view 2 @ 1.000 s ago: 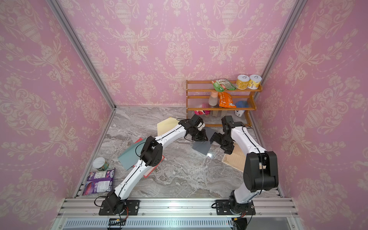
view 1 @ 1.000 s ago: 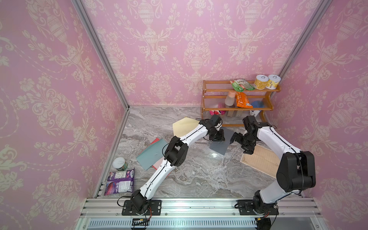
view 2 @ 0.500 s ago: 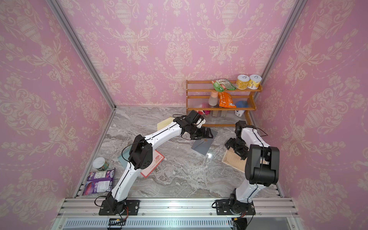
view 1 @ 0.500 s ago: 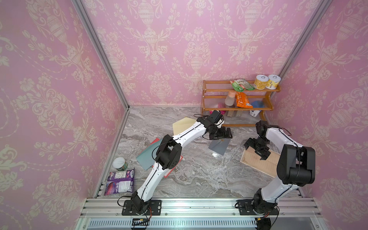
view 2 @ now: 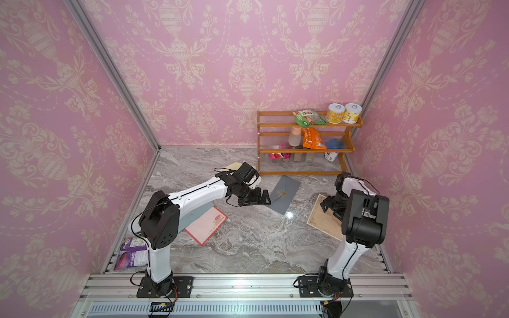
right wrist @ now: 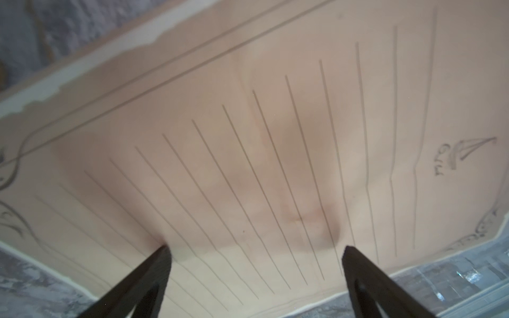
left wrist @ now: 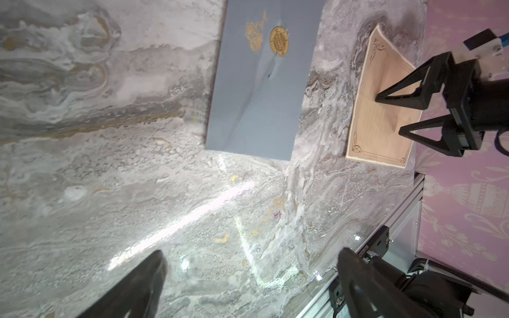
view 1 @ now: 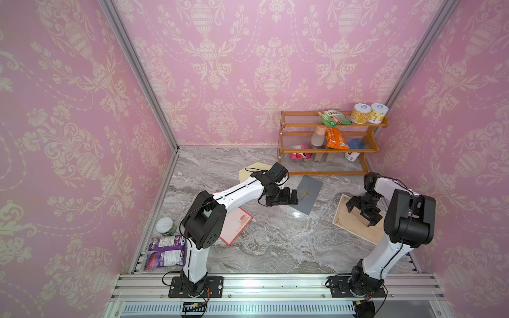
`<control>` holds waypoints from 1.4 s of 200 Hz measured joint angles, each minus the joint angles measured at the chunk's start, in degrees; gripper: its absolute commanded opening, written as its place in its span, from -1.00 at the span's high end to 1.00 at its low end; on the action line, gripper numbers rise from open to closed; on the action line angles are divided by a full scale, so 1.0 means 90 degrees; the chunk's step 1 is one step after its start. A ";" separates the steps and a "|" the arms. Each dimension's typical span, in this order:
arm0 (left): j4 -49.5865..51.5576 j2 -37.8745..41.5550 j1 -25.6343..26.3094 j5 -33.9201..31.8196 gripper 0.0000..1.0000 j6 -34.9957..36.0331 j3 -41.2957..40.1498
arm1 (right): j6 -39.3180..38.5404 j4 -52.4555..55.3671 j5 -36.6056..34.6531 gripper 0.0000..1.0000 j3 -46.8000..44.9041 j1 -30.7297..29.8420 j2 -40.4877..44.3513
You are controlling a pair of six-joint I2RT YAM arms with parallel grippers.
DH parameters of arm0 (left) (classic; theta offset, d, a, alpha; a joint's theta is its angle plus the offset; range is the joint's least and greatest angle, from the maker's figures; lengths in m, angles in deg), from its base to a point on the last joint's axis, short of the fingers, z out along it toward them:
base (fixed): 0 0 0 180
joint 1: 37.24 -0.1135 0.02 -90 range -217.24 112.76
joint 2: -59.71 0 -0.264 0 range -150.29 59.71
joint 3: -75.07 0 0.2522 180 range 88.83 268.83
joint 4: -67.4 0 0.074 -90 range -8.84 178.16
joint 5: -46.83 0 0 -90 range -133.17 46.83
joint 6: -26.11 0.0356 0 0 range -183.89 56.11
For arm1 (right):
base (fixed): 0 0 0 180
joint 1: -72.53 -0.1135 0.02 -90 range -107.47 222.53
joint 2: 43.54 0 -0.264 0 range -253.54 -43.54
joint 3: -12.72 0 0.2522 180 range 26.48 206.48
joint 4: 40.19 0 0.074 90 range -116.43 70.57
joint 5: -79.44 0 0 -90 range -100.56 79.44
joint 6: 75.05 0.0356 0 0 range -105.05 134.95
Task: Fold the letter paper in half and place it into the envelope
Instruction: Move the letter paper to the center of the board.
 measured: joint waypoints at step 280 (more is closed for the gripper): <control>-0.0214 0.0568 -0.0823 0.0034 -0.98 0.0481 -0.0746 | 0.0641 0.0350 0.1724 -0.99 -0.0984 -0.3798 0.0444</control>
